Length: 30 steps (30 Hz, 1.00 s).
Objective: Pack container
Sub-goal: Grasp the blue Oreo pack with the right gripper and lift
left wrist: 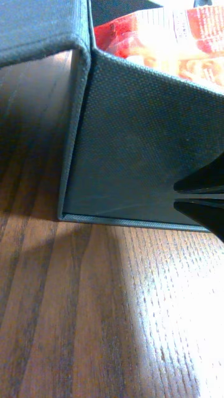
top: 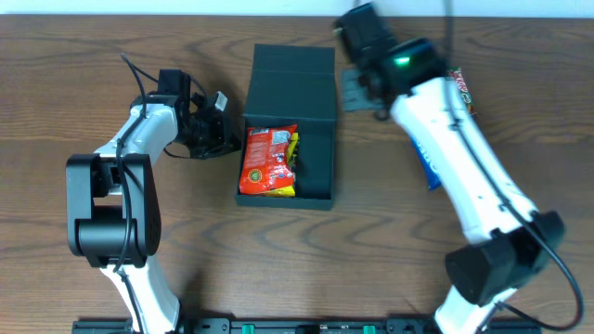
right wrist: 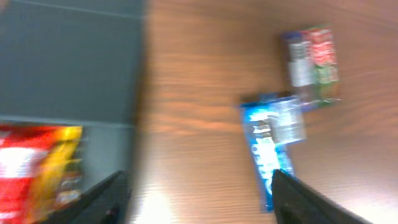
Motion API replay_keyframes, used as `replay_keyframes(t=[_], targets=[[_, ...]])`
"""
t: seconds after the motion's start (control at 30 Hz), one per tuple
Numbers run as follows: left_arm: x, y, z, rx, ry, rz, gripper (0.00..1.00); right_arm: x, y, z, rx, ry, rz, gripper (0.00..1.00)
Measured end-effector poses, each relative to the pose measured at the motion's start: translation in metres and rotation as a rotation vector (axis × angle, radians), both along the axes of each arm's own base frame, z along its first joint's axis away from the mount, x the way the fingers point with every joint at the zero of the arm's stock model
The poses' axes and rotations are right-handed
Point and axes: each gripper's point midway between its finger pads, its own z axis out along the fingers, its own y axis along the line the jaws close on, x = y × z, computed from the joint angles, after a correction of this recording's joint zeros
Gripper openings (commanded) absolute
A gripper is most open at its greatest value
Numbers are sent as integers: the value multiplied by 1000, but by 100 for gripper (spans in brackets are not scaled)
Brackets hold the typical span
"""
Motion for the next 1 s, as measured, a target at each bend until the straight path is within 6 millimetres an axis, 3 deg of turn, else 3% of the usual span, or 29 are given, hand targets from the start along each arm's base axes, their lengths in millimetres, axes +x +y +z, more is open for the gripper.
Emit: replay_keyframes(t=[0.07, 0.17, 0.27, 0.37, 0.4, 0.5, 1.0], targets=[[0, 0, 0, 3, 0, 0, 6, 8, -40, -7, -65, 12, -43, 90], [0, 1, -1, 7, 0, 1, 6, 10, -81, -37, -109, 79, -102, 99], [0, 1, -1, 8, 0, 1, 6, 7, -122, -86, -96, 168, -154, 99], [0, 1, -1, 8, 0, 1, 6, 5, -140, -114, -54, 194, -184, 91], [0, 1, -1, 8, 0, 1, 6, 4, -143, -120, -45, 197, -182, 83], [0, 1, -1, 8, 0, 1, 6, 2, -144, -133, -33, 206, -158, 73], [0, 1, -1, 8, 0, 1, 6, -24, -126, -189, 38, 291, -36, 73]])
